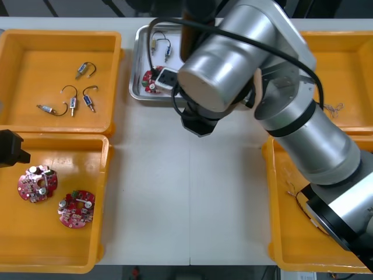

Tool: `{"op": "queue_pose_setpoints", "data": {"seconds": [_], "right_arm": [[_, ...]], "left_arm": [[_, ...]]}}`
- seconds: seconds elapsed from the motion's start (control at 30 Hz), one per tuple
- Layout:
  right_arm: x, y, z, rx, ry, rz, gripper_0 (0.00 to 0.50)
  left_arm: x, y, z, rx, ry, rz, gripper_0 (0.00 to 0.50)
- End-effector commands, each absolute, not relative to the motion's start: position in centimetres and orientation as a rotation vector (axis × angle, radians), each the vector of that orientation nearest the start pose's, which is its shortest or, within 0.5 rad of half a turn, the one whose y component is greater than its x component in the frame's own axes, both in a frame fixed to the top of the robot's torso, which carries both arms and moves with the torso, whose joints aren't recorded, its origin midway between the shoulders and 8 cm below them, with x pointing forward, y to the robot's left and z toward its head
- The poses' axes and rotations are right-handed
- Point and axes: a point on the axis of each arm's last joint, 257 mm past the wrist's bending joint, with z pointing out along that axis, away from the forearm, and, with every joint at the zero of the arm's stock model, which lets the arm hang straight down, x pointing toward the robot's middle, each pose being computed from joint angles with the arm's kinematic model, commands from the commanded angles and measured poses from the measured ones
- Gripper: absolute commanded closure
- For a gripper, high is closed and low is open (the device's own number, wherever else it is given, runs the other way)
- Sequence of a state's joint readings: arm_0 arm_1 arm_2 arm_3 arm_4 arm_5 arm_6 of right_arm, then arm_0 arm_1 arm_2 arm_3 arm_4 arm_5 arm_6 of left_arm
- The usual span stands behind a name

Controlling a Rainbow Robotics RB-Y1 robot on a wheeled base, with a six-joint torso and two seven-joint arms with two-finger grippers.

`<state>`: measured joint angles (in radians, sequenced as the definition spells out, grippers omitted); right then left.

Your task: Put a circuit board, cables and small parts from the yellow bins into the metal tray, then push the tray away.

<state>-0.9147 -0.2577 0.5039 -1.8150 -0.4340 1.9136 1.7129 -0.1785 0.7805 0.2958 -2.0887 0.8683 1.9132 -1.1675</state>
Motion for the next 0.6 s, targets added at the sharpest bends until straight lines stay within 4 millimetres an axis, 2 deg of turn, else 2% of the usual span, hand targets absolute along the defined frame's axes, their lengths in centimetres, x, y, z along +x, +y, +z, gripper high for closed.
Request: {"op": "queue_pose_setpoints", "data": {"seconds": [0.03,0.13,0.27,0.53,0.6], "right_arm": [[47.2,-6.1,-12.3,-1.072,2.329,-0.134,0.0],[47.5,-8.0,-11.1,-0.922,2.344,-0.087,0.0],[47.7,-11.6,-10.2,-0.734,2.369,-0.061,0.0],[46.3,-18.8,-11.8,-0.364,2.512,0.115,0.0],[45.8,-21.2,-12.0,-0.235,2.541,0.162,0.0]], "left_arm": [[36.9,39.4,-16.9,-0.108,2.731,0.017,0.0],[36.9,39.4,-16.9,-0.108,2.731,0.017,0.0],[36.9,39.4,-16.9,-0.108,2.731,0.017,0.0],[36.9,39.4,-16.9,-0.108,2.731,0.017,0.0],[36.9,39.4,-16.9,-0.108,2.731,0.017,0.0]]}}
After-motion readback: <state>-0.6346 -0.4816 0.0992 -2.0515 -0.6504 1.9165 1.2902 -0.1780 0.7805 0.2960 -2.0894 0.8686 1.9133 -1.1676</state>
